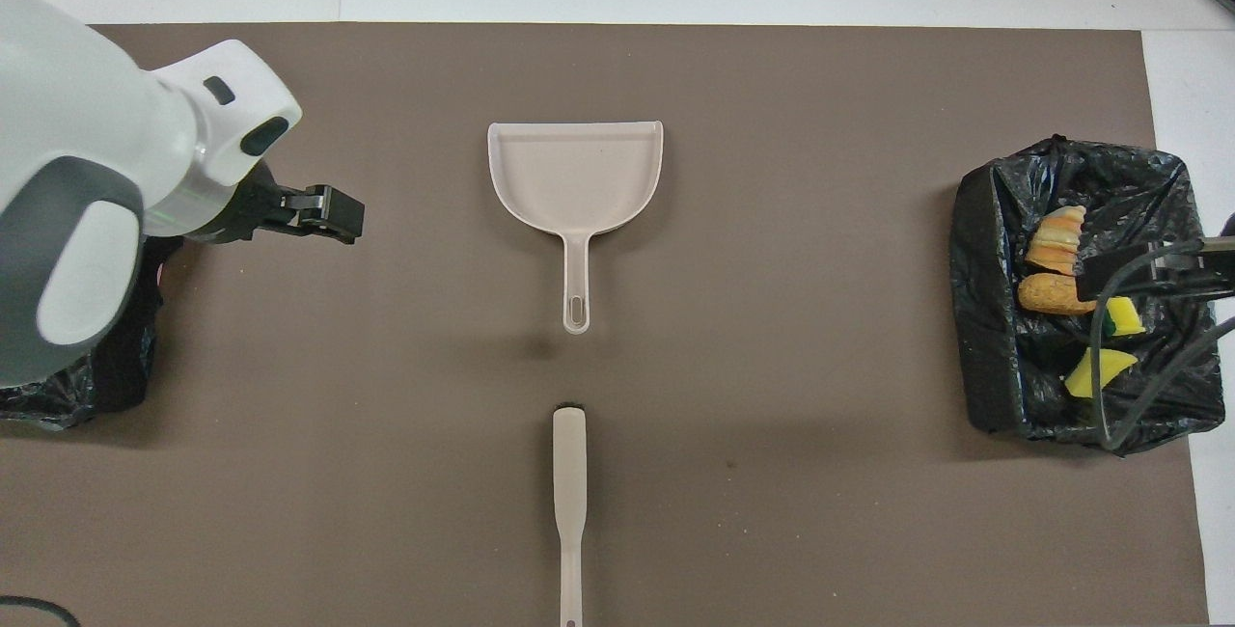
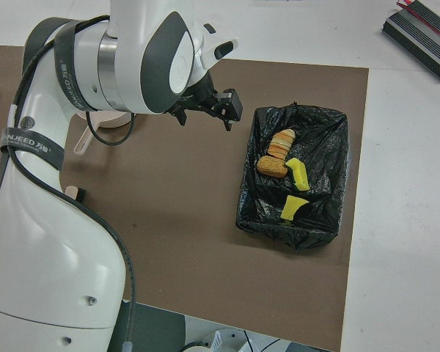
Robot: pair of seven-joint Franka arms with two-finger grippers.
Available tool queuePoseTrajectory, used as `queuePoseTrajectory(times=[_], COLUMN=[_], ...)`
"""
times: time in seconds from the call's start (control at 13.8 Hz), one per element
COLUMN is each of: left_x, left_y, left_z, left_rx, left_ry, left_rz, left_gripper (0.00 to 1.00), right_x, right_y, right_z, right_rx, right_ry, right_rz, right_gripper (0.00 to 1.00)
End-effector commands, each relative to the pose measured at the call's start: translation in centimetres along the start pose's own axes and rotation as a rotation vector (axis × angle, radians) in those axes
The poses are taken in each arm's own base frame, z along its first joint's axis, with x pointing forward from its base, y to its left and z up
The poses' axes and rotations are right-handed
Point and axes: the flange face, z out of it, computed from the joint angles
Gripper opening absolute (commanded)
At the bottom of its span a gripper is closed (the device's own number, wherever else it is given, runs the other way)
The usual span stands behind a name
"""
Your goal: Sweep and dump trash in bin
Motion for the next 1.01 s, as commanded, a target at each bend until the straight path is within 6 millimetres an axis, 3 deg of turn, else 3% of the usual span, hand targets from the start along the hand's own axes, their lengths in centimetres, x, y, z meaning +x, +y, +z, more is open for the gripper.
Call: queuePoseTrajectory(times=[0.0,0.22,0.43,0.94], left_x=[-2.9,-5.6,-5.9,-6.7], left_y=[-1.4,-2.4,-2.7,-8.4], left_z=[-3.0,-6.2,-6.8,-8.4], left_rx=[0.022,0.033,0.034,0.016], left_ry=[-0.022,-0.019,-0.012,-0.026], left_rz=[0.007,0.032,0.031,0.087], left_gripper=[1.00,1.00,1.00,1.00], right_x=[-0.5,-0.5,-0.5,-0.5], right_y=[-0.1,-0.1,0.0,-0.1], right_z=[-0.2,-0.2,-0.2,-0.2], right_rx=[0.006,0.006,0.006,0.006], right_ry=[0.001,0.001,0.001,0.001], right_rz=[0.011,0.011,0.012,0.011], right_gripper=[1.00,1.00,1.00,1.00])
